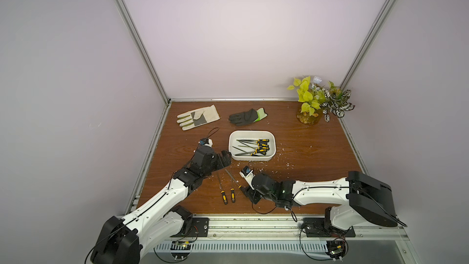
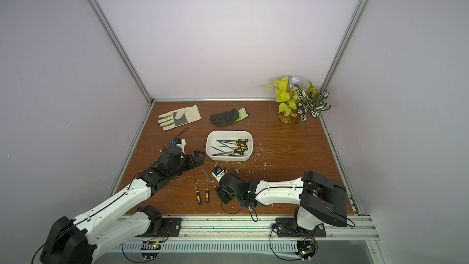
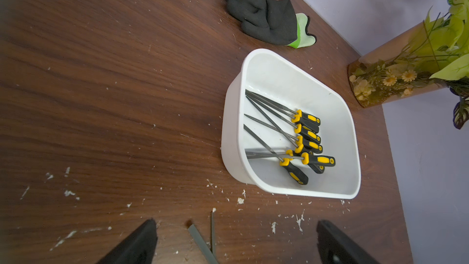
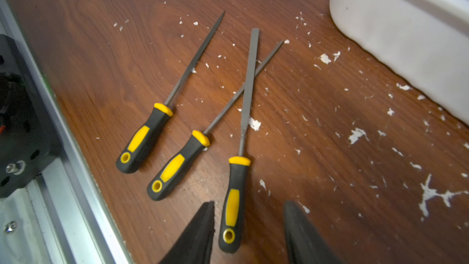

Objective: Put the file tool into the storage box
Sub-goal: Pick up the file tool from the center of the board.

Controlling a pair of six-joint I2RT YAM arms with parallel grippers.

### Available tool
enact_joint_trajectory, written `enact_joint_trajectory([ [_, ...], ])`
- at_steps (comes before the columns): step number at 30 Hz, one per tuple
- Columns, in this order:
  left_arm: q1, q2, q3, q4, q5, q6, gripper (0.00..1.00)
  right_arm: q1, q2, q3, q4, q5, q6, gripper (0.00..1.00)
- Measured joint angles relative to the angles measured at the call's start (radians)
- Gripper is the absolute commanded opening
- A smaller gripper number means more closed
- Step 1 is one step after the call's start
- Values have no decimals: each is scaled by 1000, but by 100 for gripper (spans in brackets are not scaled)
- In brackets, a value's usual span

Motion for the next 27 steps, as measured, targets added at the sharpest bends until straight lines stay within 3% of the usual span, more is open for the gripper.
enact_joint_trajectory([
  [16,0,66,-25,65,21,-2,100,76,147,89,-64,95,32,45],
  [27,6,27,-25,65,14,-3,100,90,193,119,-62,158,32,18],
])
